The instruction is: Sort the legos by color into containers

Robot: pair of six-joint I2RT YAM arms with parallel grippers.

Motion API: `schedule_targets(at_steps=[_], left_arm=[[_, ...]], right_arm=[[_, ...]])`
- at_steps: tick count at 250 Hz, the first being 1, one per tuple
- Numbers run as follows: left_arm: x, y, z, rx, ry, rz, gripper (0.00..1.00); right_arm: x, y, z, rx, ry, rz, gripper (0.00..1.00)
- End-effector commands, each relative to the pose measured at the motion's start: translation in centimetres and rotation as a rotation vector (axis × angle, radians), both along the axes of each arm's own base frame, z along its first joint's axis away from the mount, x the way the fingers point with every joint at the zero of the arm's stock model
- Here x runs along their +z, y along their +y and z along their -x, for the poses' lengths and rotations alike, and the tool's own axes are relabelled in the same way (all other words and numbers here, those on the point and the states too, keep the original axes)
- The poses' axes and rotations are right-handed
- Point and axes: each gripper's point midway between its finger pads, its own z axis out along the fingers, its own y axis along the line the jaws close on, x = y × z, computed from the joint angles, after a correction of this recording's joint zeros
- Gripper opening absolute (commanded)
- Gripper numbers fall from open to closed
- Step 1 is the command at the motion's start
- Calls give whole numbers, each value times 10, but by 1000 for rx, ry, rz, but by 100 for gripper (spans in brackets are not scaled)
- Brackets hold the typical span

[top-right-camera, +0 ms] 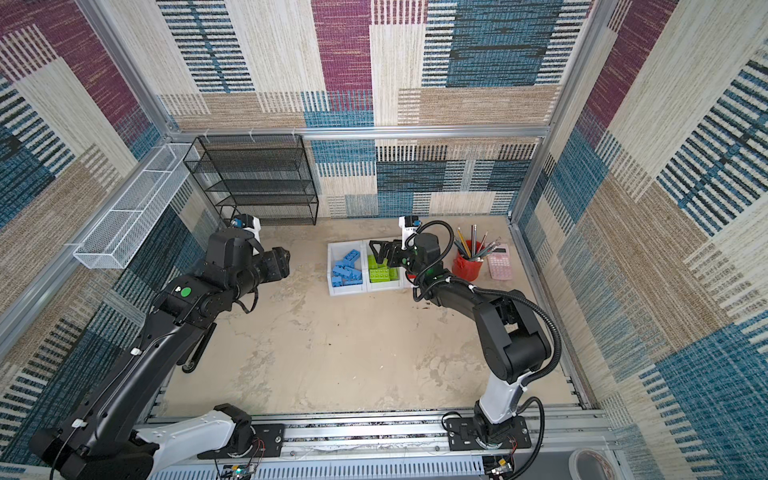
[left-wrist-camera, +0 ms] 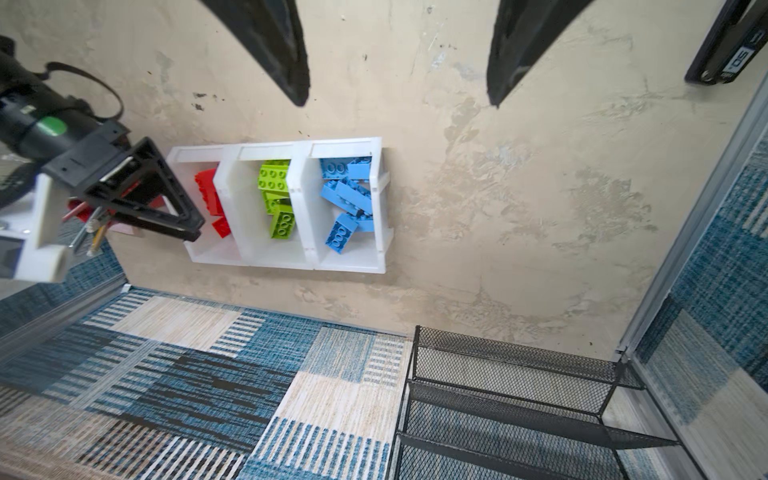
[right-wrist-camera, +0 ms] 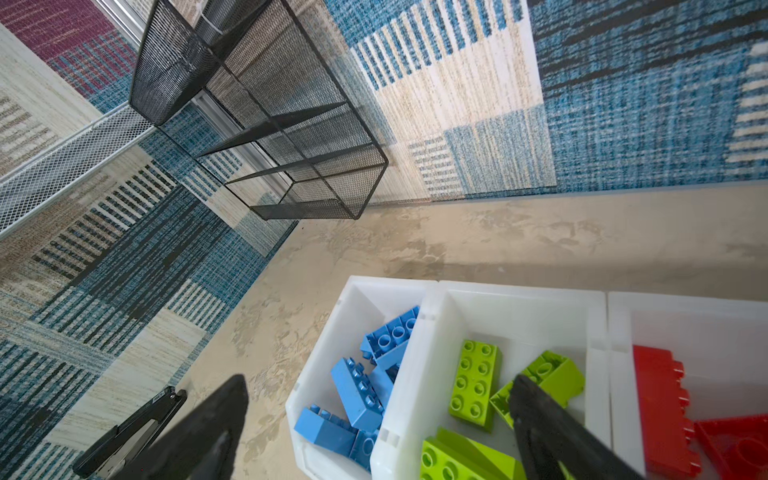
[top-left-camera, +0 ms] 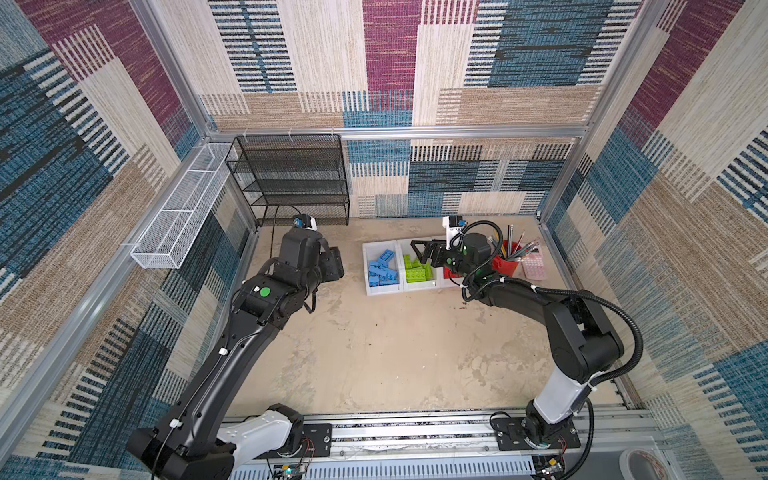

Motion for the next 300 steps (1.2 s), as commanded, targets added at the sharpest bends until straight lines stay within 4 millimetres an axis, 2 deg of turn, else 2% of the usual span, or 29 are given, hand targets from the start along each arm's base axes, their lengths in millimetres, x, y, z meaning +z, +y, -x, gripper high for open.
schedule_targets(at_steps=[1, 26, 47, 80, 98, 115, 142, 164, 196, 220, 249, 274, 300], left_arm=[[-2, 6, -8, 5, -97, -33, 74], [-25, 21, -15, 58, -110, -46, 77], [-42, 34, -20, 90, -120, -44, 77], [-60, 63, -20, 193, -159, 7, 82], [-79, 85, -16, 274, -124, -9, 85], [-106, 102, -12, 338, -44, -52, 87], [-154, 107, -15, 314, 112, -136, 90], [-181, 113, -19, 300, 184, -223, 90], [-190, 120, -35, 296, 138, -212, 90], [-191, 123, -49, 284, 72, -223, 89], [-192, 122, -66, 248, 12, -279, 90], [-200, 121, -75, 219, -15, -324, 90], [-215, 122, -79, 197, -17, -361, 90]], right_arm=[[27, -7, 3, -27, -87, 22, 99], [29, -31, 14, -120, -116, 82, 99], [19, -55, 26, -195, -140, 178, 99], [-5, -124, 43, -425, -85, 331, 99], [-17, -169, 57, -624, -38, 390, 99], [-21, -192, 76, -713, -72, 428, 99], [-27, -215, 103, -784, -125, 471, 99], [-35, -234, 120, -840, -146, 491, 99], [-45, -258, 136, -920, -186, 473, 99], [-44, -265, 135, -945, -236, 480, 99], [-52, -277, 131, -1001, -247, 514, 99], [-47, -287, 130, -1078, -264, 494, 99], [-35, -293, 141, -1127, -361, 445, 99]])
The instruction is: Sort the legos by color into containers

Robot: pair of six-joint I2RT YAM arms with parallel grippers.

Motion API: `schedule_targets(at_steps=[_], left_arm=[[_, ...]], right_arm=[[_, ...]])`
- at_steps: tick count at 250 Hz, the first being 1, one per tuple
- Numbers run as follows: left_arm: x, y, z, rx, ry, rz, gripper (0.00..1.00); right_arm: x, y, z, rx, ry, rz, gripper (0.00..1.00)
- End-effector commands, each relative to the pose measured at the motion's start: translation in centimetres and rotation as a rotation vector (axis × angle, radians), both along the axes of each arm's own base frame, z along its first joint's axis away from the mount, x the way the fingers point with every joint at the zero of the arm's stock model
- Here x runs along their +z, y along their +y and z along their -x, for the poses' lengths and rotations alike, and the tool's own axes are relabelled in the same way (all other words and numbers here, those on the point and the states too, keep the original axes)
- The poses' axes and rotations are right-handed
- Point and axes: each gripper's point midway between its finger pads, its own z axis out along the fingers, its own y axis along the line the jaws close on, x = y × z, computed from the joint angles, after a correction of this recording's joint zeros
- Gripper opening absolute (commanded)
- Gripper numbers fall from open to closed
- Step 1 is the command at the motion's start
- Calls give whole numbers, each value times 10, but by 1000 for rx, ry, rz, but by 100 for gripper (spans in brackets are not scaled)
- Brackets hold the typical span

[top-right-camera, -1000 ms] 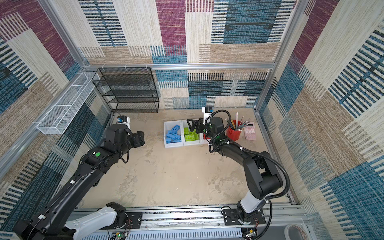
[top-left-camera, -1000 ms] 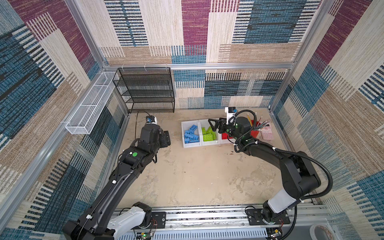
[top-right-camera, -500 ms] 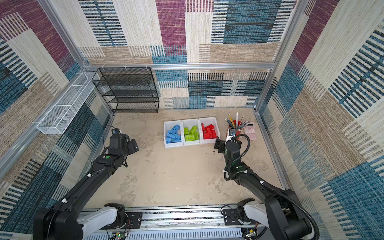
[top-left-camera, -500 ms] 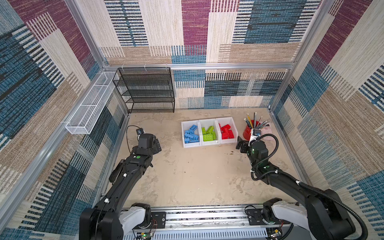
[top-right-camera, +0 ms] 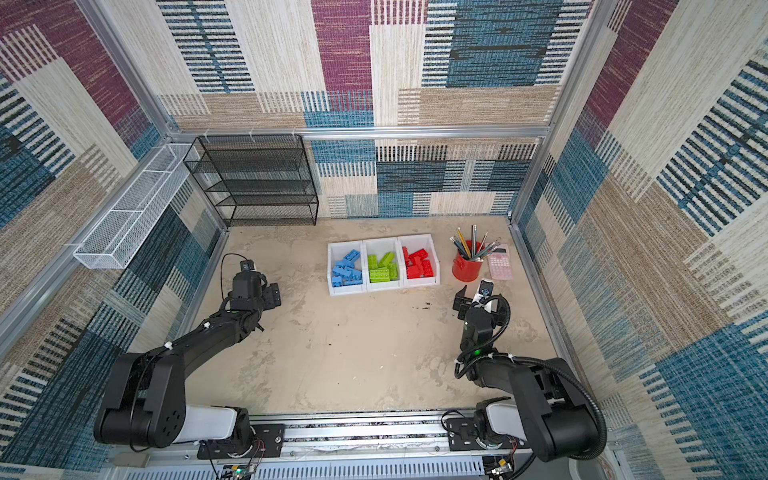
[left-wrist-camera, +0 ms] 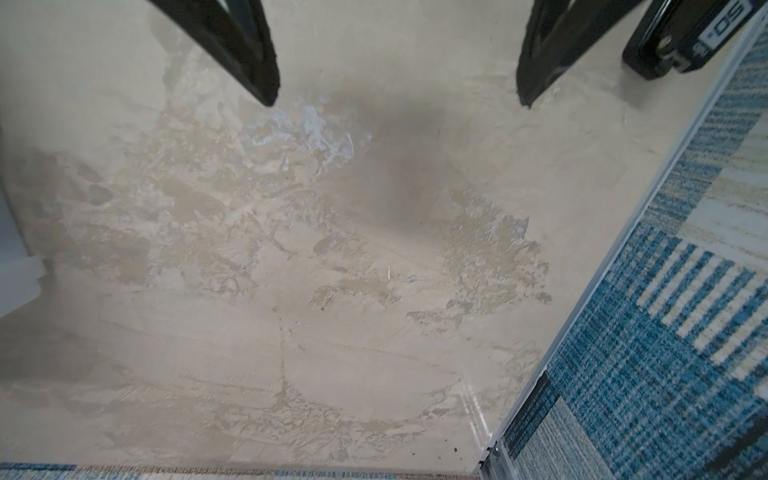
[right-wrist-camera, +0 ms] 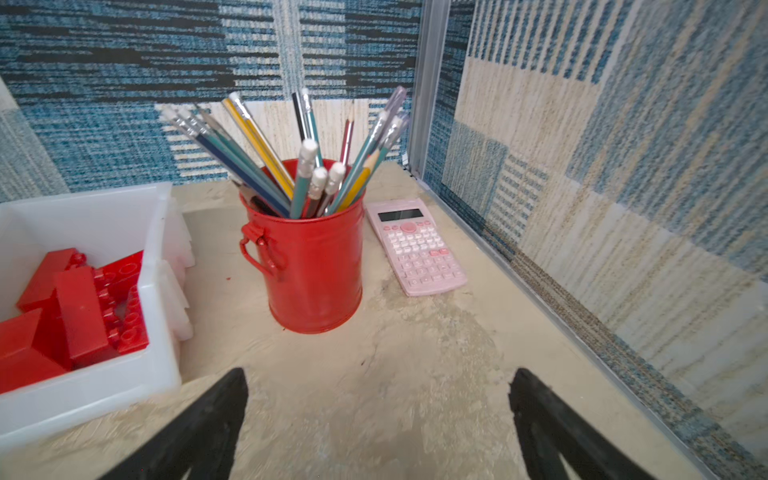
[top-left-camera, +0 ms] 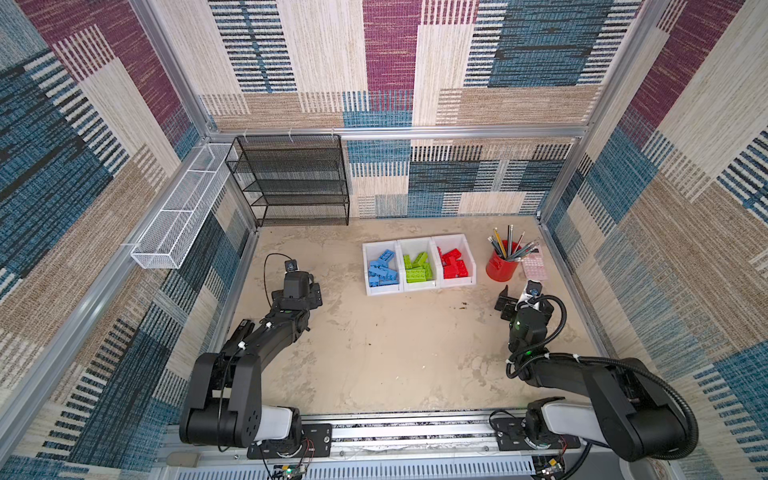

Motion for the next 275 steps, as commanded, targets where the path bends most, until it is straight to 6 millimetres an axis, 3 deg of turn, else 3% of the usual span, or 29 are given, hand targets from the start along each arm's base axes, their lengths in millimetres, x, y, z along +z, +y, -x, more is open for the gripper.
schedule_targets(at_steps=[1, 31, 70, 117, 127, 134, 151, 166, 185, 207, 232, 249, 275], left_arm=[[7, -2, -17, -63, -88, -73, 90], [9, -3, -23, -84, -119, -83, 89], [7, -6, -21, -103, -192, -85, 90], [13, 0, -10, -69, -260, -91, 88], [16, 0, -2, -67, -304, -88, 99], [17, -1, 4, -70, -338, -85, 99], [9, -15, 15, -163, -373, -64, 99], [14, -26, 10, -234, -441, -89, 99], [2, -20, 2, -190, -315, -69, 99], [-3, -15, -18, -227, -256, 16, 99], [-6, -13, -20, -247, -231, 69, 99], [-5, -14, -20, -247, -241, 67, 99], [-5, -13, -19, -247, -243, 65, 99]], right_arm=[[44, -10, 10, -57, -236, -9, 99], [50, -9, 22, -46, -320, 14, 98], [48, -3, 21, -6, -310, 17, 99], [44, 29, 5, 182, -266, 93, 99], [43, 31, 3, 195, -255, 89, 99], [41, 36, 1, 228, -247, 98, 99], [40, 44, 0, 283, -241, 113, 99], [39, 46, 2, 323, -246, 106, 99], [34, 50, 1, 390, -234, 91, 99], [28, 46, -13, 386, -210, 73, 99], [17, 37, -30, 359, -145, 27, 99], [11, 24, -36, 297, -112, -15, 99], [16, 21, -29, 287, -144, -12, 99]])
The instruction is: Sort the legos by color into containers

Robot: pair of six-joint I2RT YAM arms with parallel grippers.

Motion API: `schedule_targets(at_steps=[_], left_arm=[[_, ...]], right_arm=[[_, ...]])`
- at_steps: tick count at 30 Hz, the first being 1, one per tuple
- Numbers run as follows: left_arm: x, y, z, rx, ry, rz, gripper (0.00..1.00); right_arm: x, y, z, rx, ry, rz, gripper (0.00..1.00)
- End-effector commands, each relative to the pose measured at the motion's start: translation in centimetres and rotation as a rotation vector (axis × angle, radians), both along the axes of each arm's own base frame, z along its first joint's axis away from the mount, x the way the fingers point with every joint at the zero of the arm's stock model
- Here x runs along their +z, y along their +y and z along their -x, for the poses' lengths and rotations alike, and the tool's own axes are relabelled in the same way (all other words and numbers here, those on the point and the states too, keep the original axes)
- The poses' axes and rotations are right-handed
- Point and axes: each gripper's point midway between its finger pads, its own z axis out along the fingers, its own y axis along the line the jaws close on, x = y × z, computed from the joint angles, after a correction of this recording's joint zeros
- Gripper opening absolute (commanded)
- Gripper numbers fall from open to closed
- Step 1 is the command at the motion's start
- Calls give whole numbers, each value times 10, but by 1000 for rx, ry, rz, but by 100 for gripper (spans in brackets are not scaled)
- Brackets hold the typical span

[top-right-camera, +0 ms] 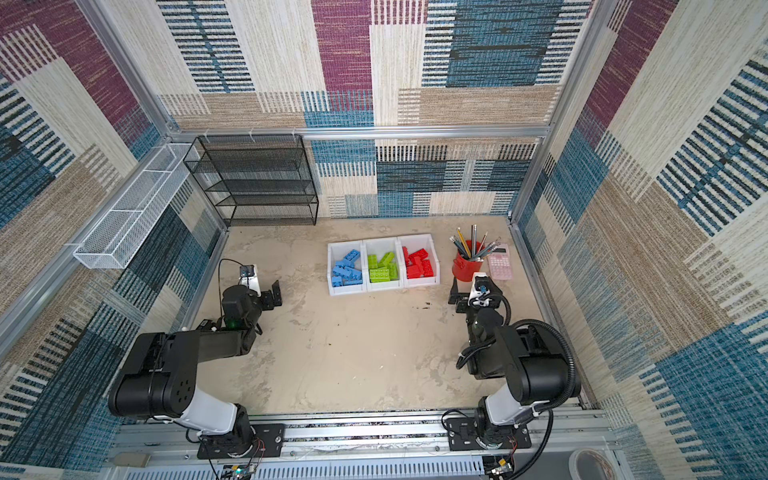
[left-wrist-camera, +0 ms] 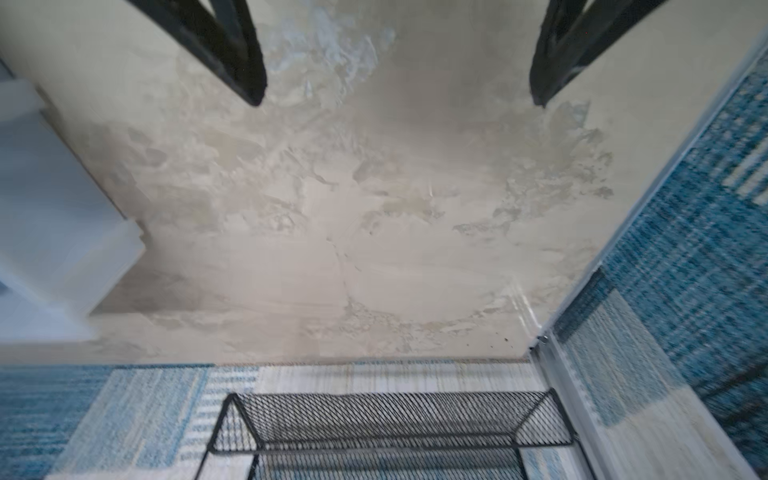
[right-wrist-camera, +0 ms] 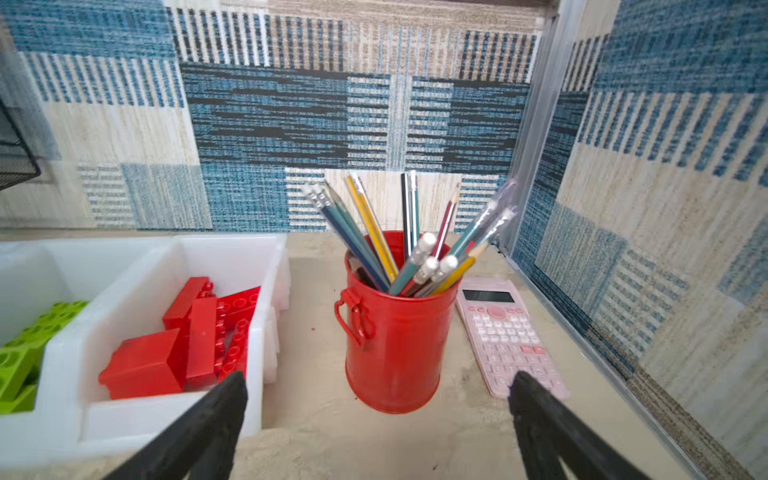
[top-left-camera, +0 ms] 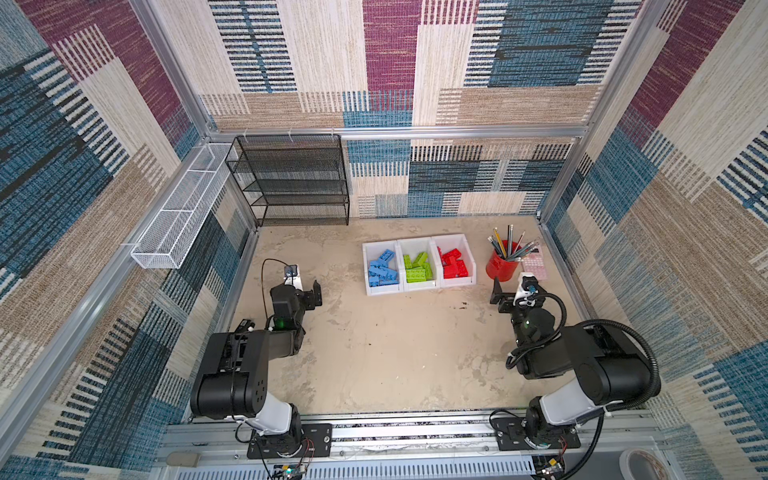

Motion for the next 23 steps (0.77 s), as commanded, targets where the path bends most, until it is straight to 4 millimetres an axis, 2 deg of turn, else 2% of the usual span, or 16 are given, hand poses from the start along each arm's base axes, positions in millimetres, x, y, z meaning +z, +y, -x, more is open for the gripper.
schedule_targets(at_steps=[1, 4, 23], left_arm=[[-3, -5, 1, -28, 14, 25, 99], [-2, -5, 1, -26, 11, 26, 99], [-1, -4, 1, -25, 4, 25, 99]], right_arm=[[2, -3, 3, -13, -16, -41, 99], [-1, -1, -2, -5, 5, -39, 99], [0, 3, -1, 21, -1, -28, 99]])
